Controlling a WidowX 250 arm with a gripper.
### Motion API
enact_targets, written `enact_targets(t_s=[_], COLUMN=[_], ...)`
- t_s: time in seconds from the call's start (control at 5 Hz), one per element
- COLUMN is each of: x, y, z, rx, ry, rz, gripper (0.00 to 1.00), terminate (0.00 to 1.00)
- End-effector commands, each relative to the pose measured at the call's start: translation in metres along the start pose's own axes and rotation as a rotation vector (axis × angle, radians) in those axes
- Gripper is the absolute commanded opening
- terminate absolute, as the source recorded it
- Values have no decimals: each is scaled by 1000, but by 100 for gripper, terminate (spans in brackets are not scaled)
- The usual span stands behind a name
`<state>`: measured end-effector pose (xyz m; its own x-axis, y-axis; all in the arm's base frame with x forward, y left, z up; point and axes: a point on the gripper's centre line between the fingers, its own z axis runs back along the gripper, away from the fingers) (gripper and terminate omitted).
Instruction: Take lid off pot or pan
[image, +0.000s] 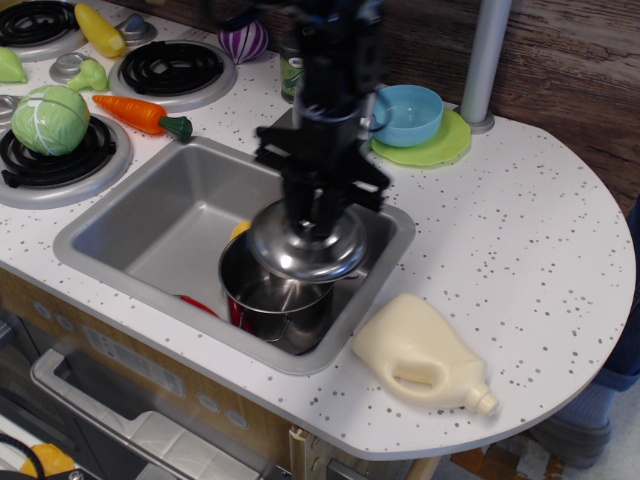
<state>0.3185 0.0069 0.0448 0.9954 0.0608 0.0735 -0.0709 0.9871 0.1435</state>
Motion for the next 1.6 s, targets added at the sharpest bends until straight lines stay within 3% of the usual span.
enact_targets(t_s=[0.0,0.2,0.6,0.8,1.2,1.4], x=[33,44,48,49,45,45], y=[-30,-66,-91,-92,-99,-99], z=[39,38,14,8,1,1], rx=[-28,-24,-115,-118,-142,-142], ry=[-77,-117,-148,-162,-193,-193], rz=[17,15,24,23,62,62], gripper=[0,0,0,100,100,100], terminate=[0,0,0,0,0,100])
